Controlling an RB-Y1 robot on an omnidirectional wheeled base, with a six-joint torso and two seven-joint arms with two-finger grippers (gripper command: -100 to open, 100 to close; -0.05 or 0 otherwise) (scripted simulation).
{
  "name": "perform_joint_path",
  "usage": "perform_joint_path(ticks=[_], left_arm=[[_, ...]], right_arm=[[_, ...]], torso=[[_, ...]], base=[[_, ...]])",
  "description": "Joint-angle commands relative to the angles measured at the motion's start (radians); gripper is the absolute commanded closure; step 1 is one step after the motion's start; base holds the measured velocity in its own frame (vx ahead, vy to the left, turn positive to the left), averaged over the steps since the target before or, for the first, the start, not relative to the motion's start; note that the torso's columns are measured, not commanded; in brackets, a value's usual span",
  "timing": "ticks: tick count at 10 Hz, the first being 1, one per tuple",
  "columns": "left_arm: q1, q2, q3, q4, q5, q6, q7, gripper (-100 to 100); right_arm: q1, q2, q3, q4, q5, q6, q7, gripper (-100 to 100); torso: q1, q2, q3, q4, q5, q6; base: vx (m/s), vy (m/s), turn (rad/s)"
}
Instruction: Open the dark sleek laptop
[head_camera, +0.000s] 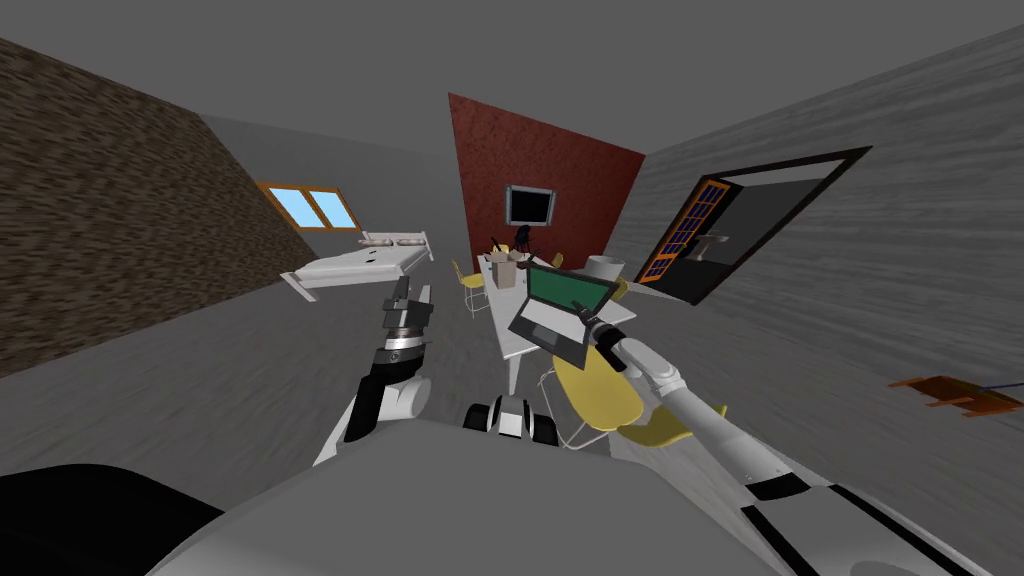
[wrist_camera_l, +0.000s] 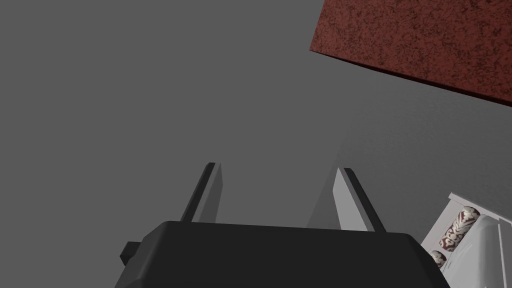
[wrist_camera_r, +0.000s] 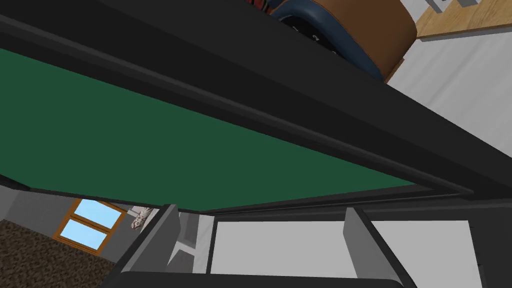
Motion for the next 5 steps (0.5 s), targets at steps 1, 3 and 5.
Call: perform_joint_path(ticks=[1, 3, 5], left_arm=[[0.0, 0.0, 0.0, 0.0, 0.0, 0.0, 0.0, 0], [0.0, 0.0, 0.0, 0.0, 0.0, 0.0, 0.0, 0], [0.0, 0.0, 0.0, 0.0, 0.0, 0.0, 0.0, 0]], right_arm=[[-0.054, 0.058, 0.016, -0.015, -0.047, -0.066, 0.079, -100], [-0.11, 0.093, 0.016, -0.015, -0.07, -0.092, 0.128, -100], [-0.149, 0.093, 0.016, -0.015, -0.07, -0.162, 0.195, -100]], torso=[[-0.002, 0.0, 0.0, 0.0, -0.001, 0.001], [-0.002, -0.002, -0.002, -0.001, -0.001, 0.001], [-0.004, 0.0, 0.0, 0.001, -0.001, -0.001]], base=[[0.028, 0.029, -0.093], [0.048, 0.049, -0.158], [0.0, 0.0, -0.001]])
